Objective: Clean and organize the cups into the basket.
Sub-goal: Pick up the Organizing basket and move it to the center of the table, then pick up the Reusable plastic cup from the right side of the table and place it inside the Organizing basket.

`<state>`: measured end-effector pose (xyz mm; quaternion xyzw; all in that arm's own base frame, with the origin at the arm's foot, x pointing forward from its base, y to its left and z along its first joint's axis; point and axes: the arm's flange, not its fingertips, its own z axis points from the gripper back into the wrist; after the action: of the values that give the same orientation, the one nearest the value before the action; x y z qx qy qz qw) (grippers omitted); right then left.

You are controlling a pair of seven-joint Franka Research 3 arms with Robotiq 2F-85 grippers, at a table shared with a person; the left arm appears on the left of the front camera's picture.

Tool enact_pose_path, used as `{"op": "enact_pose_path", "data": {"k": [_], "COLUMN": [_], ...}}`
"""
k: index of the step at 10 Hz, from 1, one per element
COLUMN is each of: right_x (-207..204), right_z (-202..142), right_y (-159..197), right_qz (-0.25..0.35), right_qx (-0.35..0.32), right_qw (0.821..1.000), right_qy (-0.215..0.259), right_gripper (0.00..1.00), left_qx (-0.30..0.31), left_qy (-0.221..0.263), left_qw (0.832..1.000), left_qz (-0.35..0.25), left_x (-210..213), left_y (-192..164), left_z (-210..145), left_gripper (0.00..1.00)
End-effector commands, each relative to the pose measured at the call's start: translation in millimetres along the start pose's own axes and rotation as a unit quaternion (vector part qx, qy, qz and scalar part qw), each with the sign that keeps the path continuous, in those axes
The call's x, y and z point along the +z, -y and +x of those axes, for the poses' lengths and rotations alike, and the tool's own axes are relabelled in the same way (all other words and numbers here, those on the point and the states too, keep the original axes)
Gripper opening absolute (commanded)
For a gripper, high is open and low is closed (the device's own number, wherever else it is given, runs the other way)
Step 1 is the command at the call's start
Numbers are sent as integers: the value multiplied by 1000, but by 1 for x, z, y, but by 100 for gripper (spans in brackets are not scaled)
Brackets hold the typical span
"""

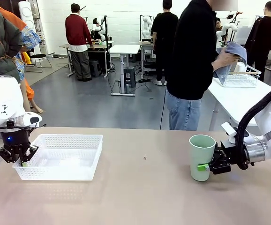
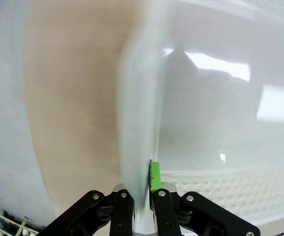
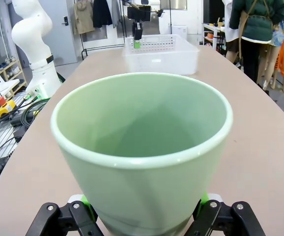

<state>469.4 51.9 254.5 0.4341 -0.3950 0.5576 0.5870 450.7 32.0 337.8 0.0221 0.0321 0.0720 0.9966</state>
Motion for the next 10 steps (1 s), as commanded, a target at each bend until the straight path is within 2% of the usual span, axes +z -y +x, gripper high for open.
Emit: {"op": "enact_pose_path", "data": {"k": [1, 2, 3, 4, 7, 10], "right_x": [4, 6, 9, 14, 48, 80], "right_z": [-3, -3, 0, 9, 79, 147], "right_y": [5, 4, 2, -3, -28, -43], "right_qz": [-4, -3, -7, -11, -38, -81], "right_qx": [1, 1, 0, -12, 12, 30], "right_qw": [1000, 1000, 1000, 1000, 999, 996], "right_qy": [6, 8, 10, 8, 13, 7], "right_gripper": [25, 25, 0, 34, 34, 34], "left_qx": [5, 7, 3, -12, -53, -100], "left_qy": [-6, -8, -10, -11, 4, 24], "left_qw": [1000, 1000, 1000, 1000, 998, 994], "left_qz": [-12, -13, -13, -7, 17, 47], "left_x": [0, 0, -1, 0, 9, 17], "left_y": [-1, -1, 0, 2, 35, 91], "left_z": [3, 3, 3, 1, -3, -11], "left_gripper": [0, 0, 0, 0, 0, 0]}}
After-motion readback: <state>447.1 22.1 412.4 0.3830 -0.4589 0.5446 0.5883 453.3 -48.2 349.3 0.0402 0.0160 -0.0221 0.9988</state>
